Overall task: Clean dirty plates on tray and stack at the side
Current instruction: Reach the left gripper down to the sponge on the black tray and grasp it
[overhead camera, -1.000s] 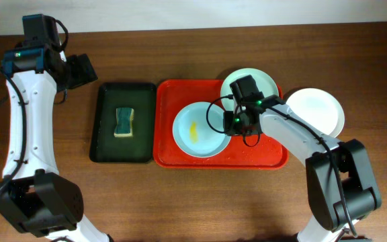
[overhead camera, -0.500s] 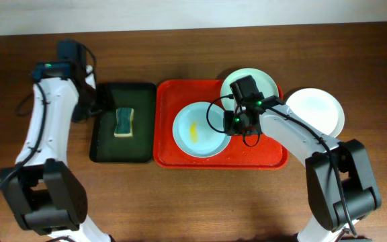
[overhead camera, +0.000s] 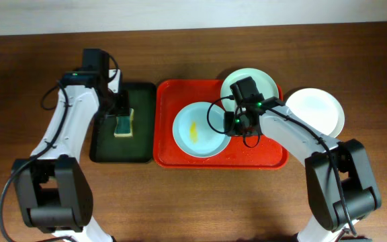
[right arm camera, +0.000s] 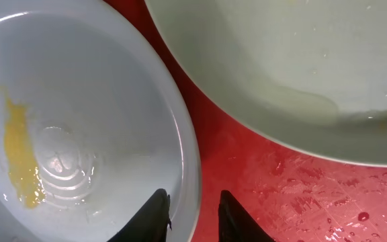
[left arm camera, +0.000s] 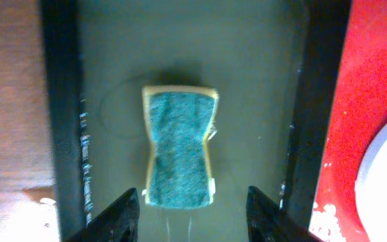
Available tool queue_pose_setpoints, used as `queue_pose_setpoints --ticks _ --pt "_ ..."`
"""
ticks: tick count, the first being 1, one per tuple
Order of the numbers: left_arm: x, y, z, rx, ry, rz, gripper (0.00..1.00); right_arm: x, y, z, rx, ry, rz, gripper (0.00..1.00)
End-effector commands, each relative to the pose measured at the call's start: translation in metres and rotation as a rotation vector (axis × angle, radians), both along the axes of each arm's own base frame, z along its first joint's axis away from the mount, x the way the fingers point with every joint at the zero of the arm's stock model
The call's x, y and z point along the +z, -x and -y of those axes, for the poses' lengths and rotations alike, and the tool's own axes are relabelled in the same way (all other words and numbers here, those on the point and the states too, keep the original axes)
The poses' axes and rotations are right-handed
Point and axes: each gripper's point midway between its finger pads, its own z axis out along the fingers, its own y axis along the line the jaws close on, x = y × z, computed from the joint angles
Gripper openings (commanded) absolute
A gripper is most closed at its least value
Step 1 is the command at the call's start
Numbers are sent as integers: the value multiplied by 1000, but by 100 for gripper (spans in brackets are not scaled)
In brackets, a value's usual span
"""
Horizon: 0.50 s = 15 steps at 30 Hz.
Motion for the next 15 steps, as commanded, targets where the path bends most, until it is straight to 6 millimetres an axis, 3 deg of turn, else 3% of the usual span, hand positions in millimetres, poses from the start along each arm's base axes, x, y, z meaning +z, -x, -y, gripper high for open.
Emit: queue_pose_setpoints --ticks 1,8,15 --pt "-14 7 3 -39 -13 -15 38 -5 3 2 0 19 -6 26" --pt "-38 13 -8 -23 -73 -14 41 -5 3 2 -1 19 -6 27" --pt "-43 8 -8 1 -66 4 43 -5 3 2 -1 19 -6 27"
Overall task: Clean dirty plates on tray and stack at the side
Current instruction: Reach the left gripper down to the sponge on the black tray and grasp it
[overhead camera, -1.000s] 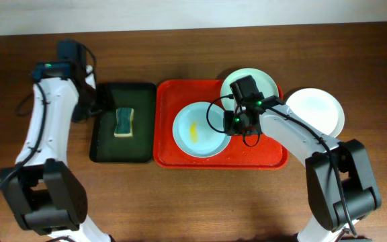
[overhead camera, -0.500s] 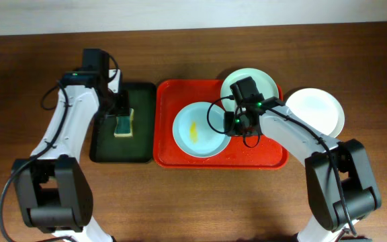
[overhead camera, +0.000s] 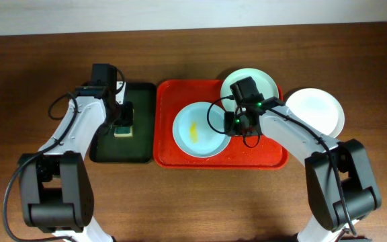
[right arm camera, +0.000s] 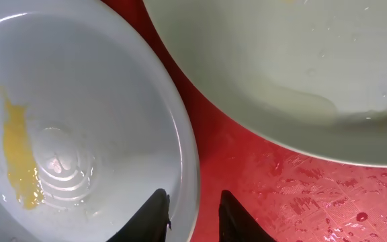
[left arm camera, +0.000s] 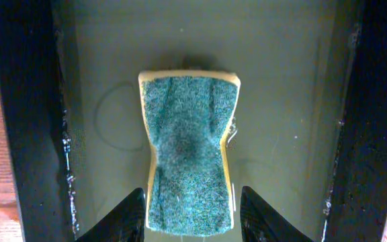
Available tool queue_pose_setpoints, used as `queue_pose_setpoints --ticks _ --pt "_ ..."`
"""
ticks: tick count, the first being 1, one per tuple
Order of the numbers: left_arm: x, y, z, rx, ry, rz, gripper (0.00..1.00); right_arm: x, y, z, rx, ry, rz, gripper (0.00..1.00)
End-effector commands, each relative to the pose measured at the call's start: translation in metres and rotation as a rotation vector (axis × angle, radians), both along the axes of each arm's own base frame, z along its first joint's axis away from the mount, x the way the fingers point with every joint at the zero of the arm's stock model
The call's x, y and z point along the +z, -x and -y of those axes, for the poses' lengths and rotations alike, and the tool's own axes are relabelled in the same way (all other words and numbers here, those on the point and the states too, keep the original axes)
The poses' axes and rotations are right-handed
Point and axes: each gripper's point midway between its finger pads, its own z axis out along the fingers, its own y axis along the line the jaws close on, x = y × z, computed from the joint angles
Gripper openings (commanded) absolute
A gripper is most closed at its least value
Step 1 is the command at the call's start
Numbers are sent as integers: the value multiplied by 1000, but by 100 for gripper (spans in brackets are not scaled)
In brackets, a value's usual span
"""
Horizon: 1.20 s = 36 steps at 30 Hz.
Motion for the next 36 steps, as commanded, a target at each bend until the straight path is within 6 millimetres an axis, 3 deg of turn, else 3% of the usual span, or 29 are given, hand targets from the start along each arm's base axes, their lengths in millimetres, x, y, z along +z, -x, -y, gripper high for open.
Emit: queue_pose_setpoints --ticks 1,14,20,29,34,36 --pt "-3 -3 -2 22 -8 10 38 -5 3 1 0 16 -7 27" --pt "-46 -5 -3 22 -13 -58 40 -5 3 1 1 17 -7 27" --pt "-46 -5 -3 21 -12 -58 30 -5 3 1 0 17 -7 27" --pt "-44 -6 -2 23 -2 -57 35 -5 3 2 0 19 -7 27" --pt "-31 -15 9 22 141 -47 36 -5 3 2 0 19 -7 27" --pt "-31 -15 5 31 142 -46 37 -5 3 2 0 19 -7 27"
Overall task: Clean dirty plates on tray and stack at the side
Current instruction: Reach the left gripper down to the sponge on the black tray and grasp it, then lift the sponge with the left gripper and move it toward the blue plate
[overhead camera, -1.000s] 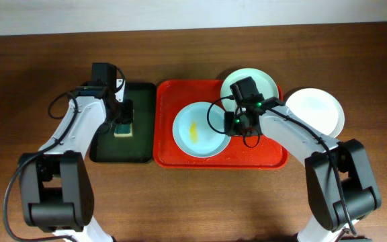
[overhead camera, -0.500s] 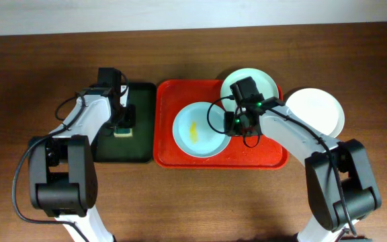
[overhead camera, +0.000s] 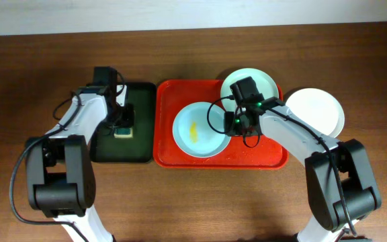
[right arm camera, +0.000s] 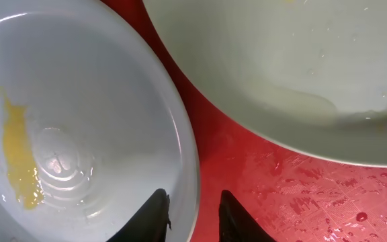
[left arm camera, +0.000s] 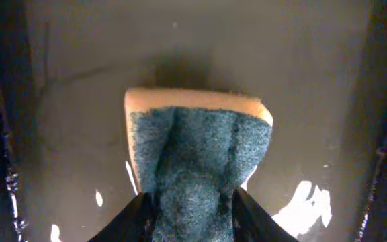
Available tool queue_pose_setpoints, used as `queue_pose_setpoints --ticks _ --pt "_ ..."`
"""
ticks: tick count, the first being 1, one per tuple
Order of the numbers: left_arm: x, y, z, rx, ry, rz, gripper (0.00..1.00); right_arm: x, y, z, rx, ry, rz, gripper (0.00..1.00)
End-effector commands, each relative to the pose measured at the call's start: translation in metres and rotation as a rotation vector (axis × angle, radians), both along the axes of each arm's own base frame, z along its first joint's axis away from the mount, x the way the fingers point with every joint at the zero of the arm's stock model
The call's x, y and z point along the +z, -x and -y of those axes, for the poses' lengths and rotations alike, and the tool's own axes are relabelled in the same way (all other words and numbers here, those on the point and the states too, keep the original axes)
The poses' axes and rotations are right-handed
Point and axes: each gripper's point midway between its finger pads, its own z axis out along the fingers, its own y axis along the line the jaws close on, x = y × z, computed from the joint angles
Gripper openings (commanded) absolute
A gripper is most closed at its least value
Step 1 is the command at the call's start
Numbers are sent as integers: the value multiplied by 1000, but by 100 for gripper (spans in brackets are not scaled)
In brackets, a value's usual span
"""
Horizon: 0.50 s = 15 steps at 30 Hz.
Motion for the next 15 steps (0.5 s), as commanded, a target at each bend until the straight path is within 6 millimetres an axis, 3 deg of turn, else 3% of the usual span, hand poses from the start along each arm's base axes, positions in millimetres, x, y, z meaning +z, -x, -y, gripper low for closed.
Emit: queue_pose_setpoints --ticks 1,13,15 --pt "5 -9 2 17 73 16 38 -5 3 2 -1 18 -6 27" --pt "-3 -1 -2 27 73 -2 39 -5 3 2 -1 18 -6 27" --pt "-7 0 -2 27 73 -1 33 -5 3 2 -1 19 -6 27"
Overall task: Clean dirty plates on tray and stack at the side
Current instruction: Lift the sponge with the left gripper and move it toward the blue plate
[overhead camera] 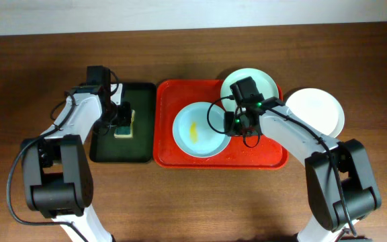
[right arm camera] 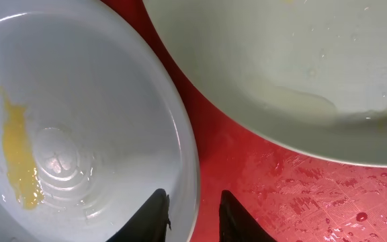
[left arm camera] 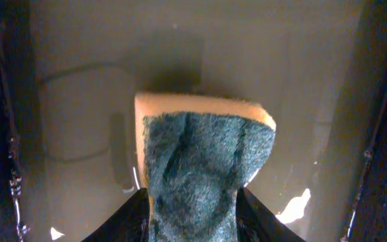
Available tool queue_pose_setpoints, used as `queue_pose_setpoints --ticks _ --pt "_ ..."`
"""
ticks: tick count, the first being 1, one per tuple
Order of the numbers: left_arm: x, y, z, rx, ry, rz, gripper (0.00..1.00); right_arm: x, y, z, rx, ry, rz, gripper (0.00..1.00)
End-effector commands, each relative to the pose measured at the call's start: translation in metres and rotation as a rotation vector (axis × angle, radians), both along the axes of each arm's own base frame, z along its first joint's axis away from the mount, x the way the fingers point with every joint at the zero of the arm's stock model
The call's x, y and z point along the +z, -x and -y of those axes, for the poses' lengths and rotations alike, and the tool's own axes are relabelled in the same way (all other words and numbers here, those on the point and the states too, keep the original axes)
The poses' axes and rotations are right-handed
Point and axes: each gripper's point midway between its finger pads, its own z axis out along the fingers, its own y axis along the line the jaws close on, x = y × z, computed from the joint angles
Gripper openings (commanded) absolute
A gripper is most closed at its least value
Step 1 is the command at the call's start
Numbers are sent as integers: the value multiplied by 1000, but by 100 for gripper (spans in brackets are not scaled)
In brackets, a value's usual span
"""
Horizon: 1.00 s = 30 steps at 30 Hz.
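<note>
A pale blue plate [overhead camera: 197, 141] with a yellow smear [right arm camera: 19, 154] lies on the red tray [overhead camera: 180, 89]. A pale green plate [overhead camera: 264, 84] sits at the tray's back right corner. My right gripper [right arm camera: 195, 215] is shut on the blue plate's right rim, one finger inside and one outside; it also shows from overhead [overhead camera: 237, 123]. A yellow sponge with a green scouring face [left arm camera: 207, 161] is pinched in my left gripper [left arm camera: 192, 215], shut on it over the black water tray [overhead camera: 106, 144].
A clean white plate [overhead camera: 318, 111] rests on the wooden table right of the red tray. The black tray holds shallow murky water [left arm camera: 79, 81]. Water drops dot the red tray floor [right arm camera: 301, 195].
My left gripper stays shut on the sponge, and its wrist has shifted slightly left. The sponge now casts a separate shadow on the tray floor. The right gripper has not moved.
My left gripper was open above the sponge in the black tray. It then stood lower, with its fingers on either side of the sponge. Then it was shut on the sponge, and it holds it now. The right gripper kept the blue plate's rim throughout.
</note>
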Motion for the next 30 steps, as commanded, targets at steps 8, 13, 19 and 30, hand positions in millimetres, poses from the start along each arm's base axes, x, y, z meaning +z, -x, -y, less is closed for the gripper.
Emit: queue_pose_setpoints --ticks 8,13,19,30 --pt "-10 4 2 6 19 -10 7 -5 3 2 -1 20 -7 27" --pt "-11 8 7 -8 19 -26 18 -8 4 3 -2 22 -7 27" --pt "-13 11 8 -10 18 -36 20 -8 4 3 -2 22 -7 27" --pt "-12 11 7 -14 -8 -35 0 -8 4 3 -2 22 -7 27"
